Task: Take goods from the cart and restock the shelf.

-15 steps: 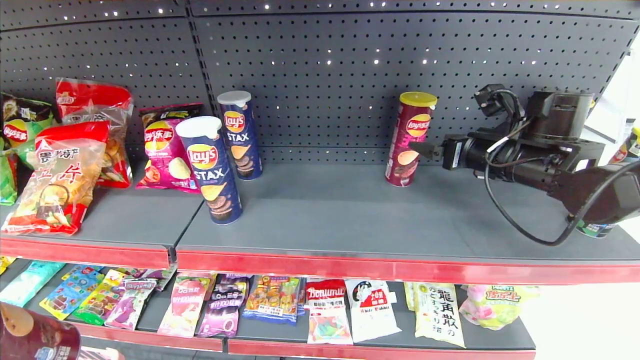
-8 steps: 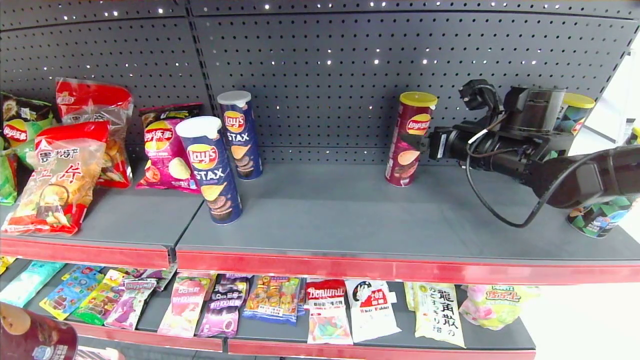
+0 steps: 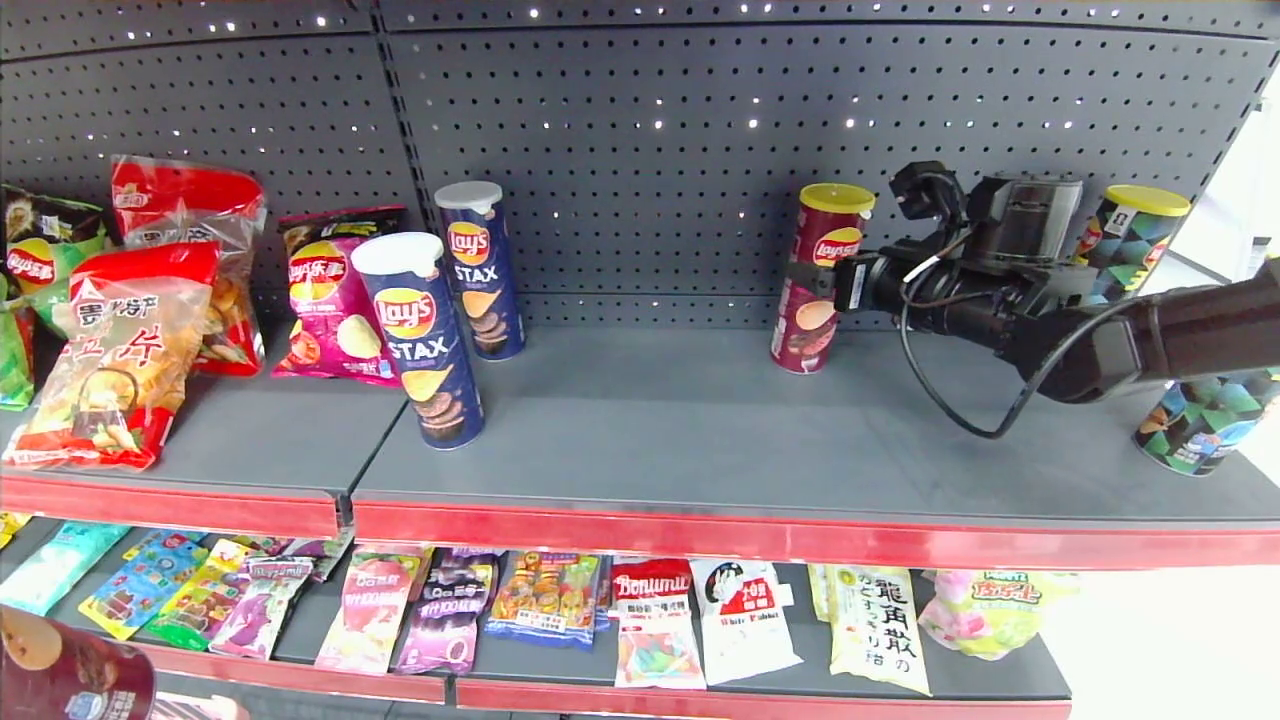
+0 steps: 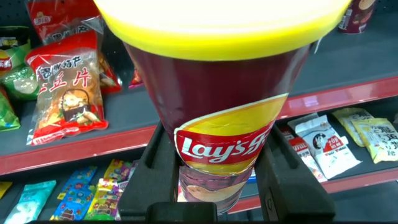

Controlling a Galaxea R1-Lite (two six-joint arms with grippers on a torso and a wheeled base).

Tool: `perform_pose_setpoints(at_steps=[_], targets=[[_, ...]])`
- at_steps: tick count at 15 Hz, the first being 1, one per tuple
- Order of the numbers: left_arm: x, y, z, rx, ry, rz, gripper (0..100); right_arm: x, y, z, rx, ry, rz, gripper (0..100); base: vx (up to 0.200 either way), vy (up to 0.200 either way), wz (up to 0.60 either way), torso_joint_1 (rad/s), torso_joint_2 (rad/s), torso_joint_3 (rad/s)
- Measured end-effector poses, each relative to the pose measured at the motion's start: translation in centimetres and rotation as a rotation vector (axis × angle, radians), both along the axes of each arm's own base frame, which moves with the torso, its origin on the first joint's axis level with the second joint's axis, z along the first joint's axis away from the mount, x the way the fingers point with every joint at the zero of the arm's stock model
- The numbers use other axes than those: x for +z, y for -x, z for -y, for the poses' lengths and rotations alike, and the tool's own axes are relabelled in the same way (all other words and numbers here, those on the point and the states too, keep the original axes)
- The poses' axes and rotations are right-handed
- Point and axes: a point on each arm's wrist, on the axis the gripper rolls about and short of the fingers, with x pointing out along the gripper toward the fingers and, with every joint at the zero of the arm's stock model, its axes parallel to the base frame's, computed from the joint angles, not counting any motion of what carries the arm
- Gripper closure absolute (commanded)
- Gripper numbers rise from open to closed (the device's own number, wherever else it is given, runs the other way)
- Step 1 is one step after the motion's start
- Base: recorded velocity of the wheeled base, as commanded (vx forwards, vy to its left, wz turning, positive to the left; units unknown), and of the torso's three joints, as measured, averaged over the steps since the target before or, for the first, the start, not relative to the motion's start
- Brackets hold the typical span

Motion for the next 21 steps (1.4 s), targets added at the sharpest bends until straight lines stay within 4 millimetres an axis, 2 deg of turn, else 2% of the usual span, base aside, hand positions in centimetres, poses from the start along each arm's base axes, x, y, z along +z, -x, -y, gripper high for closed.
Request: perform_pose_setpoints(at_steps=[10, 11, 17, 21], targets=[[-0.1, 0.0, 0.0, 0.013, 0.001, -0.006, 100, -0.4, -2.2, -0.9, -0.008, -0.004, 0.021, 0, 0.0, 0.0, 0.0, 0.0, 0.0, 0.0], [-0.2, -0.1, 0.0, 0.013, 0.001, -0.008, 100, -0.4, -2.3, -0.9, -0.008, -0.004, 0.022, 100, 0.0, 0.0, 0.0, 0.0, 0.0, 0.0], [-0.5, 0.1, 0.0, 0.013, 0.0, -0.027, 100, -0.7, -2.3, -1.6, 0.0, -0.003, 0.019, 100, 0.0, 0.0, 0.0, 0.0, 0.0, 0.0], [-0.8, 0.5, 0.0, 0.013, 0.0, -0.028, 100, 0.3, -0.6, -3.0, -0.023, 0.0, 0.021, 100, 0.0, 0.0, 0.0, 0.0, 0.0, 0.0]])
